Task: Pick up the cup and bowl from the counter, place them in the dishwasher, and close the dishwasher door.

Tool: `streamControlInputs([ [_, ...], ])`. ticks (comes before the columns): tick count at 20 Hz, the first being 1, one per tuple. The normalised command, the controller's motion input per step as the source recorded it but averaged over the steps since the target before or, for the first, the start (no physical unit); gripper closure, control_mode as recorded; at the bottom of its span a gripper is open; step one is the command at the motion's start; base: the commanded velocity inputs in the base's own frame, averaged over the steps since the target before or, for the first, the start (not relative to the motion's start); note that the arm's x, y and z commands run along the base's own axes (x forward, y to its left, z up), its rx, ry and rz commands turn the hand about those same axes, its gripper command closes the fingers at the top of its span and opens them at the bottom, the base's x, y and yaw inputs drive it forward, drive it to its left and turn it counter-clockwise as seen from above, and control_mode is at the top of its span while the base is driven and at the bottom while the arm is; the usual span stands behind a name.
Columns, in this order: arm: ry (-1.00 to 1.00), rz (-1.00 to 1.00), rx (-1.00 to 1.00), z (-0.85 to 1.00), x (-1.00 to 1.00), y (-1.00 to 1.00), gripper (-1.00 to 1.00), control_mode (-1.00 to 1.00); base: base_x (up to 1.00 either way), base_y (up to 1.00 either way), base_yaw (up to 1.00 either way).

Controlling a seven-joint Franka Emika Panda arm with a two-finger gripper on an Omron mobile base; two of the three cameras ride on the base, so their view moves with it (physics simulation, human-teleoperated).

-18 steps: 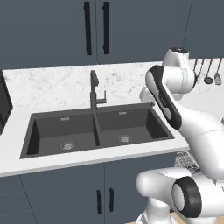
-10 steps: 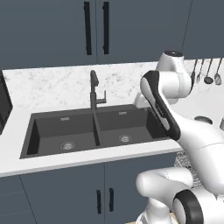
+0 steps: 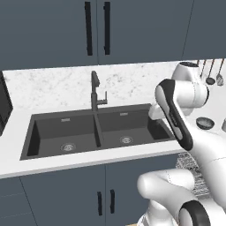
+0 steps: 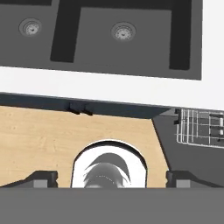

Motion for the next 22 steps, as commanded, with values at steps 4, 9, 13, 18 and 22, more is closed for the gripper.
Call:
streamControlInputs([
  [4, 0.07, 0.00, 0.01, -0.25, 0.26, -1.00, -1.00, -1.00, 0.00, 0.00, 0.00],
  [9, 0.10, 0.00, 0.00, -0.33, 0.08, -0.98, -1.00, -1.00, 0.00, 0.00, 0.00],
  [13, 0.09, 0.00, 0.00, -0.35, 0.19, -0.98, -1.00, -1.00, 0.00, 0.00, 0.00],
  [18, 0.08, 0.00, 0.00, -0.30, 0.32, -0.86, -1.00, -1.00, 0.00, 0.00, 0.00],
  [22, 0.05, 0.11, 0.00, -0.19, 0.89, -0.82, -1.00, -1.00, 0.00, 0.00, 0.00],
])
